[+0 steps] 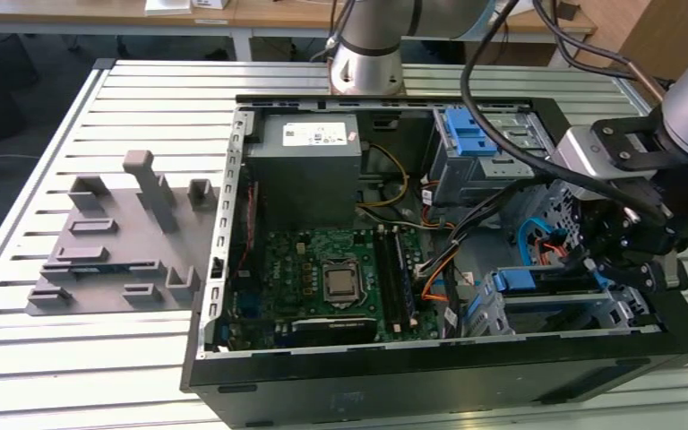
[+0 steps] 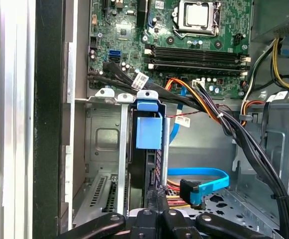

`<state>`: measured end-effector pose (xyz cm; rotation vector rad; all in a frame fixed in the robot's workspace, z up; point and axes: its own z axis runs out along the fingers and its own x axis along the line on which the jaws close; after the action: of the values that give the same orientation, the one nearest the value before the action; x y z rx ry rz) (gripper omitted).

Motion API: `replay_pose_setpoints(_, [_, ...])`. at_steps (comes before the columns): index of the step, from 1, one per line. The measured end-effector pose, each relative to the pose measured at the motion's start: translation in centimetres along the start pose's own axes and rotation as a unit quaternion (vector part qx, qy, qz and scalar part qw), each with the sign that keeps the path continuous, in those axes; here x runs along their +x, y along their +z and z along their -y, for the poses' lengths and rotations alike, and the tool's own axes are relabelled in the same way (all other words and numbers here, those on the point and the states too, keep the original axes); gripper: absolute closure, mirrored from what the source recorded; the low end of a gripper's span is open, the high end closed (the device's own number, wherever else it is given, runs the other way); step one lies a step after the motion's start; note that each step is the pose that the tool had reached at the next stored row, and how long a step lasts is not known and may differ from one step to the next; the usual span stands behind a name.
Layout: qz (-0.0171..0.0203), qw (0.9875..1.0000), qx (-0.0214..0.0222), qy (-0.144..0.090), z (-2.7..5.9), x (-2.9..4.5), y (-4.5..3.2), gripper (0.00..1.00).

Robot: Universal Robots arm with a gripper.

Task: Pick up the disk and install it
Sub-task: 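Insert the first disk wire, then insert the second disk wire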

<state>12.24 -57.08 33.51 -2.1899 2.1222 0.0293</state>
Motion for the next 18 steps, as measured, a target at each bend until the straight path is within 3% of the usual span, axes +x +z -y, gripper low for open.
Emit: replay_pose_setpoints(18, [-0.0001,1.0,0.0,0.0,0.07,-0.1,-1.33,0.89])
